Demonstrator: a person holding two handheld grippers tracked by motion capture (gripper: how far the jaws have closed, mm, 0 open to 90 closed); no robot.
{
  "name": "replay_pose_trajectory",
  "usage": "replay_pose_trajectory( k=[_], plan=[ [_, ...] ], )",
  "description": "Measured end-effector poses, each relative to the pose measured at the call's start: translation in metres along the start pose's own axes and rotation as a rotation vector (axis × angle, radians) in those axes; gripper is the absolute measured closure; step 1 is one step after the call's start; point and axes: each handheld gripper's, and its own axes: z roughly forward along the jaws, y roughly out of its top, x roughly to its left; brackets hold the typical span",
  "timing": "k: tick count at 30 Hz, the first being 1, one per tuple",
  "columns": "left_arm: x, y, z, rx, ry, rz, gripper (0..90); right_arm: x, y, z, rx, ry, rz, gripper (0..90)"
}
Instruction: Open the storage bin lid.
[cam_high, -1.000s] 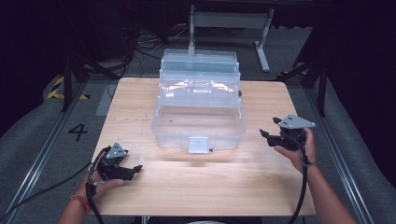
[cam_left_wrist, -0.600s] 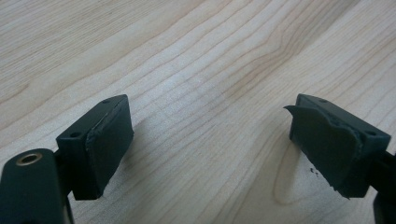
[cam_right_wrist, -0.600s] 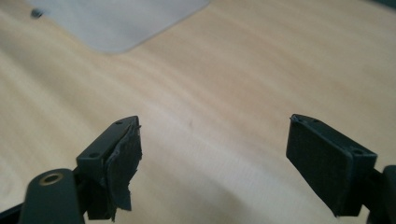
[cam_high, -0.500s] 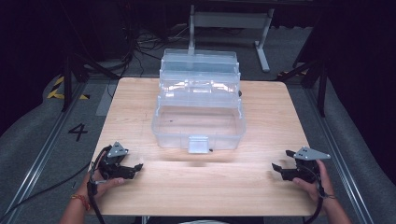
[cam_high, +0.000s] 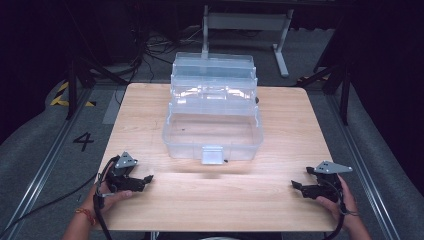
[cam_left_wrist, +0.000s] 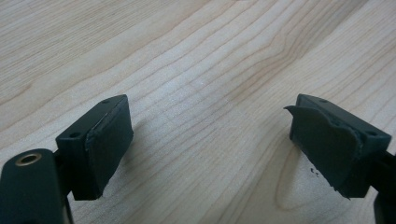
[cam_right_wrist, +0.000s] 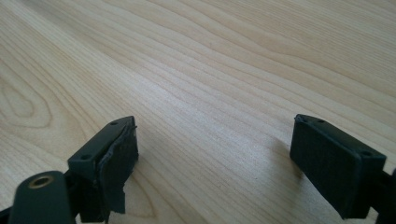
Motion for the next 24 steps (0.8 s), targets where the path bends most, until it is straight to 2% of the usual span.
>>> replay_pose_trajectory(
  k=[6, 10, 24],
  plan=[
    [0.0002, 0.0001, 0.0, 0.001, -0.001, 0.0, 13.7, 0.0, 0.0, 0.0, 0.0, -0.001, 0.002, 15.3],
    [0.0017, 0.0007, 0.0002, -0.002, 0.004, 0.018, 13.7, -0.0001, 0.0, 0.0, 0.001, 0.0, 0.002, 15.3],
    [0.0014, 0.0007, 0.0002, -0.001, 0.004, 0.016, 13.7, 0.0, -0.0007, -0.0009, 0.001, -0.006, 0.011, 15.2]
  ],
)
